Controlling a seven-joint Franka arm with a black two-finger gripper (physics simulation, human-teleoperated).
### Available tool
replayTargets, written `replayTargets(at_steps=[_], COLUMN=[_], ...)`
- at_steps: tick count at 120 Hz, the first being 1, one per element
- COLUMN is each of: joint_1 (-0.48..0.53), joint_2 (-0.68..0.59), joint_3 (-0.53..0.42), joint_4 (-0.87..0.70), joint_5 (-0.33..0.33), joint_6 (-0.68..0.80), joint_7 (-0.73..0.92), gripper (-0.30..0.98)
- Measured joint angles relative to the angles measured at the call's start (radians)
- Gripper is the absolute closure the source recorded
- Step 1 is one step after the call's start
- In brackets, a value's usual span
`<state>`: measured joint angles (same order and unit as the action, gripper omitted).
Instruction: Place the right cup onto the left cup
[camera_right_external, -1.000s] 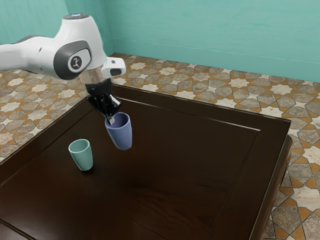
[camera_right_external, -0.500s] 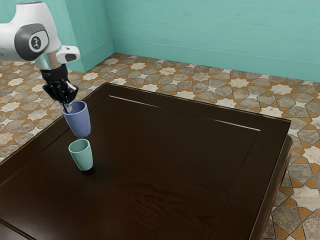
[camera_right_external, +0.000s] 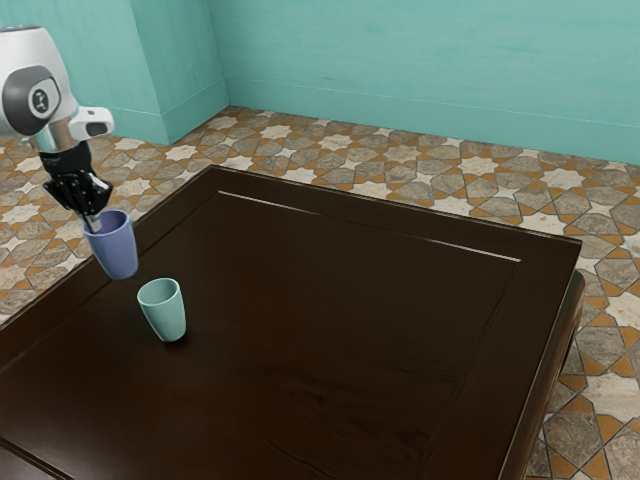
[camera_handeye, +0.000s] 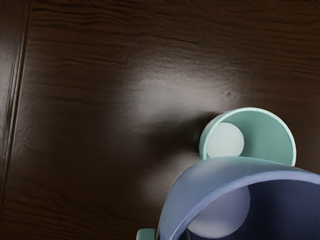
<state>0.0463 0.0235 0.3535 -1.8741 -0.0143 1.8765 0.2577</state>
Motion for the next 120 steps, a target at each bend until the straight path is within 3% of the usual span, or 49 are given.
replayTargets(at_steps=[15,40,61,120], joint_1=[-0.008,-0.126,0.012,0.021], joint_2=[0.026,0.087,0.088,0.048], joint_3=[-0.005,-0.019,-0.114,-0.096], joint_4=[0.013,0.053,0.052,-0.010], joint_5=[-0.012,-0.040,-0.045,-0.036], joint_6=[0.015,0.029,0.031,0.031], joint_7=[0.021,0.052,0.073,0.114], gripper=[0.79,0.79,0.79,0.79])
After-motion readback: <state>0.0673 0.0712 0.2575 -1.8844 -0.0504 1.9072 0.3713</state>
